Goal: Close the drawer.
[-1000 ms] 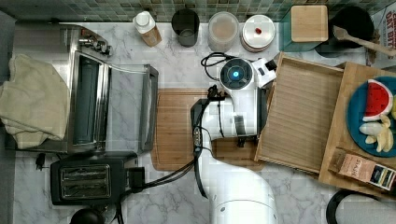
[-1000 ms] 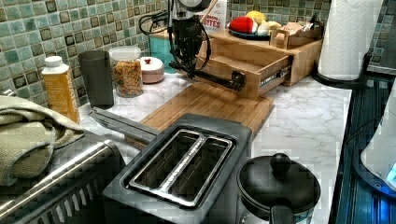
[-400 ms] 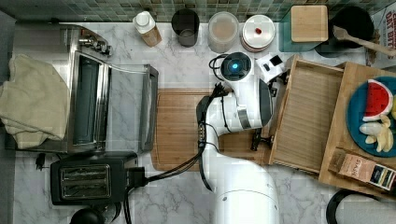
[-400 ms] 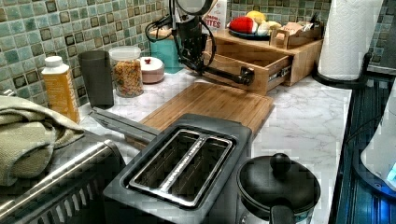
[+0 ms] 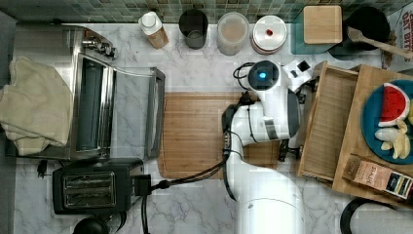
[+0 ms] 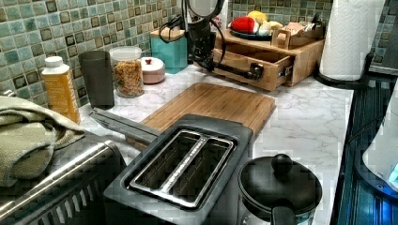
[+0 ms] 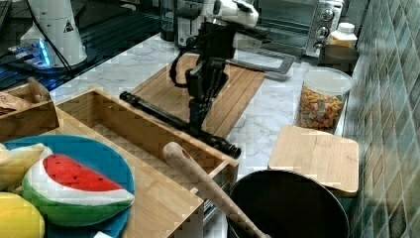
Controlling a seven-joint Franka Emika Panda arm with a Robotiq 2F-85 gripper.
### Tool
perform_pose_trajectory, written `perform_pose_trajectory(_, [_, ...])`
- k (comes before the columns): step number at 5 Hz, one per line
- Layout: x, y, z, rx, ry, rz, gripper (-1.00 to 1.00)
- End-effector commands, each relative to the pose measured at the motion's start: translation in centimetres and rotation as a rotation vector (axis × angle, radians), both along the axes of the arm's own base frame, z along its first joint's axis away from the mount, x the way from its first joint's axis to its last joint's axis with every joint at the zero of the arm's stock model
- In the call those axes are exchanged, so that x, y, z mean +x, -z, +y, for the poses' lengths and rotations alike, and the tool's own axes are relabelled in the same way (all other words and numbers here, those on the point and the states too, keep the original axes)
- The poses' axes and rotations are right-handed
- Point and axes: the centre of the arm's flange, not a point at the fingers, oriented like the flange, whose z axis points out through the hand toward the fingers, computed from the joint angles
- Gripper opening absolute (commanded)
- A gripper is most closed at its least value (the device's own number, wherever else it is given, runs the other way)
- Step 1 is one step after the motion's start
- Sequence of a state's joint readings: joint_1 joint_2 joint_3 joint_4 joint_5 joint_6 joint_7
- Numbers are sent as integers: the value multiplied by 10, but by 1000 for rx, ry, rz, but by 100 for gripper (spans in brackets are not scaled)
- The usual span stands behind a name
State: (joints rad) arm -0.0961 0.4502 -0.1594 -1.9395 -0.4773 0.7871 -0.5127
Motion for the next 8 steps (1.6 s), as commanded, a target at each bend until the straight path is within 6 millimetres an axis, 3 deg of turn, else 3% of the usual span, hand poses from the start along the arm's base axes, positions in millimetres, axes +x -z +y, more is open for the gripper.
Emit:
perform_pose_trajectory(1, [-105, -29, -248, -87, 272, -32, -100])
perform_pose_trajectory(2, [-106, -30, -270, -64, 284, 27, -100])
perform_pose_trajectory(3, [-104, -39, -273, 93, 162, 64, -100])
perform_pose_trajectory(8, [-104, -39, -273, 93, 162, 63, -100])
